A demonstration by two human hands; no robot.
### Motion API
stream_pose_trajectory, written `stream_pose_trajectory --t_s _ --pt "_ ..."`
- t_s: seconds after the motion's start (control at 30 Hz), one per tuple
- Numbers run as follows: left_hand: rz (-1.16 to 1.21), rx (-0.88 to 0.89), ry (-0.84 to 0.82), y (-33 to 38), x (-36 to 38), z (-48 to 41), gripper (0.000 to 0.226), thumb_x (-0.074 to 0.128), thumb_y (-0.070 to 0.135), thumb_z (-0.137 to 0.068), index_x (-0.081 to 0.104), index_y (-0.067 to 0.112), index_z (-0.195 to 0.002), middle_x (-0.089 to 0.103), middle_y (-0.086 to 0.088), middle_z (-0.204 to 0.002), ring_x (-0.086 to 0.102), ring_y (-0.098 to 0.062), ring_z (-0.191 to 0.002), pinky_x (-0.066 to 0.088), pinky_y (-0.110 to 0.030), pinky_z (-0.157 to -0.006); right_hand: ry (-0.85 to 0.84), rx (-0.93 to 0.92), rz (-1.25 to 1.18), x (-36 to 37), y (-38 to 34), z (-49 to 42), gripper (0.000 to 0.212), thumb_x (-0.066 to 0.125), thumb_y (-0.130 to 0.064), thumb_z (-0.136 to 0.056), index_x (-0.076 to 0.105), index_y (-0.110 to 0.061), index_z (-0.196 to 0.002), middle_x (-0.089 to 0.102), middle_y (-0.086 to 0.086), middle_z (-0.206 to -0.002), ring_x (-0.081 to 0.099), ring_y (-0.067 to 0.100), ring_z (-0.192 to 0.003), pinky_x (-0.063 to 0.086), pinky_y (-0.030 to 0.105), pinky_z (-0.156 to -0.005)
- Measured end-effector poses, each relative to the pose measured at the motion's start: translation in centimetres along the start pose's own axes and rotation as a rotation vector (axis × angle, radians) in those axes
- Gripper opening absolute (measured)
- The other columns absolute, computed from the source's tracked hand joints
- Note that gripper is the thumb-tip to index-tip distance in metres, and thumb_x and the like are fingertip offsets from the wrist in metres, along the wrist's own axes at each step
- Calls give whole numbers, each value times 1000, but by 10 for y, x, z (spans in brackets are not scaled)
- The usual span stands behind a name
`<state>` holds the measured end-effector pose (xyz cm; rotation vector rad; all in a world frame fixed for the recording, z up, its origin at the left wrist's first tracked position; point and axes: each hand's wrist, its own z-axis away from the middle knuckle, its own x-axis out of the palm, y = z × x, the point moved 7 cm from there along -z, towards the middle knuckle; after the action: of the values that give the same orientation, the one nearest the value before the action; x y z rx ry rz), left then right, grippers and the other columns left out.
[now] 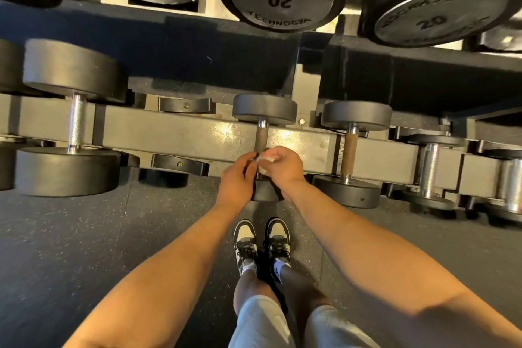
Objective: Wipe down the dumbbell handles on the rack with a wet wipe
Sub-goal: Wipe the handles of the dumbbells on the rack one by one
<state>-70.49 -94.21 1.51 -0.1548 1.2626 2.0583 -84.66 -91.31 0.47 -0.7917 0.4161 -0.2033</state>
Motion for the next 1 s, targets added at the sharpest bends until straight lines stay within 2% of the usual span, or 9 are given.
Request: stream_pose_trajectory --t_s 0.17,0.27,0.33,0.43,0.6,0.73,0.83,0.93,1.0 --pt "95 5 -29 51 -17 32 30 46 29 -107 57 26 -135 65 6 -119 60 -13 -107 44 -19 -79 58 -7 -150 -21 -42 51 14 74 -13 -86 69 -26 -87 71 1 -91 68 25 -94 57 51 -89" --pt "113 71 -15 92 -33 49 26 47 28 -106 64 18 -123 67 1 -114 62 -17 -106 49 -31 -90 101 -12 -218 -39 -76 81 11 70 -20 -89 67 -30 -92 72 5 -97 69 26 -95 57 52 -88" --pt "36 117 15 122 -50 61 26 47 28 -106 67 15 -116 67 0 -109 61 -16 -98 46 -28 -84 110 -18 -256 -51 -104 103 11 68 -22 -89 65 -31 -94 72 7 -96 70 28 -94 58 51 -87" --pt "-6 153 66 159 -74 70 26 48 26 -106 69 11 -110 67 -2 -103 57 -14 -91 39 -23 -75 98 -33 -319 -62 -139 128 13 65 -17 -90 60 -27 -97 70 16 -97 68 27 -86 58 46 -81" --pt "156 190 91 214 -104 79 18 53 22 -104 68 15 -111 67 2 -105 62 -14 -96 43 -14 -74 116 -157 -288 -82 -199 157 15 64 -15 -92 59 -16 -105 65 3 -91 64 18 -82 58 44 -81" --pt "230 220 117 240 -113 74 15 60 20 -100 63 24 -114 65 8 -104 66 -14 -96 55 -28 -82 97 -214 -270 -90 -231 166 18 69 -20 -92 62 -24 -109 63 -7 -99 64 11 -93 58 33 -83" --pt "232 254 118 260 -118 69 13 60 19 -100 64 24 -111 65 8 -103 66 -14 -97 56 -31 -85 118 -272 -243 -102 -250 161 12 69 -18 -93 68 -22 -104 64 -8 -96 62 8 -91 54 25 -79" --pt "114 370 155 284 -124 61 20 57 16 -101 65 23 -118 64 4 -123 59 -13 -117 48 -33 -105 236 -299 -220 -122 -269 137 14 66 -14 -93 70 -19 -106 67 -3 -100 64 13 -91 50 19 -75" --pt "-31 399 206 299 -127 50 31 53 18 -104 61 23 -133 49 1 -149 40 -17 -141 28 -30 -117 334 -311 -271 -139 -282 117 15 63 -12 -95 70 -16 -108 67 1 -103 63 16 -94 48 16 -75"
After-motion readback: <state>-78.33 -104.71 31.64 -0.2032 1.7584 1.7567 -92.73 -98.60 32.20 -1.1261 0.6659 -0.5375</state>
